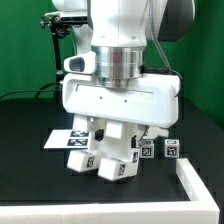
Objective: Assemble chair
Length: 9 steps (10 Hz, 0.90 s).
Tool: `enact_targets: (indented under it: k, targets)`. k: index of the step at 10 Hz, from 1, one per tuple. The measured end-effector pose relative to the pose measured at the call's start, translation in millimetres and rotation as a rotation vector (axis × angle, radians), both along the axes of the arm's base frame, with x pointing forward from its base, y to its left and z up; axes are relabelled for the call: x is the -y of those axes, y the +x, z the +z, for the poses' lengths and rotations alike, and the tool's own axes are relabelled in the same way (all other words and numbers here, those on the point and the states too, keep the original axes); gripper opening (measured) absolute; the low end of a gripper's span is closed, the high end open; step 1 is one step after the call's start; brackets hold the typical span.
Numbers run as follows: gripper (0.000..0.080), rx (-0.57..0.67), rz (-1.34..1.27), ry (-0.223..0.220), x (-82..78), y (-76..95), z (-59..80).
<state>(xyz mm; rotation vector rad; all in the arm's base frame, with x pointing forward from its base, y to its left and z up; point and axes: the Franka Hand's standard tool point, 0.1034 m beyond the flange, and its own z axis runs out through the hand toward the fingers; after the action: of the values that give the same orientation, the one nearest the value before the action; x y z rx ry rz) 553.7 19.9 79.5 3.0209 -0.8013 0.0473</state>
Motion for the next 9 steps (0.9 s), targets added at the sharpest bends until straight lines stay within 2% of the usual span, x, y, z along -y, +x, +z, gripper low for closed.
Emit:
enact_targets:
  k: [9]
  targets:
    - [0.0648,0.0,0.008,-0.004,3.8,2.3,-0.8]
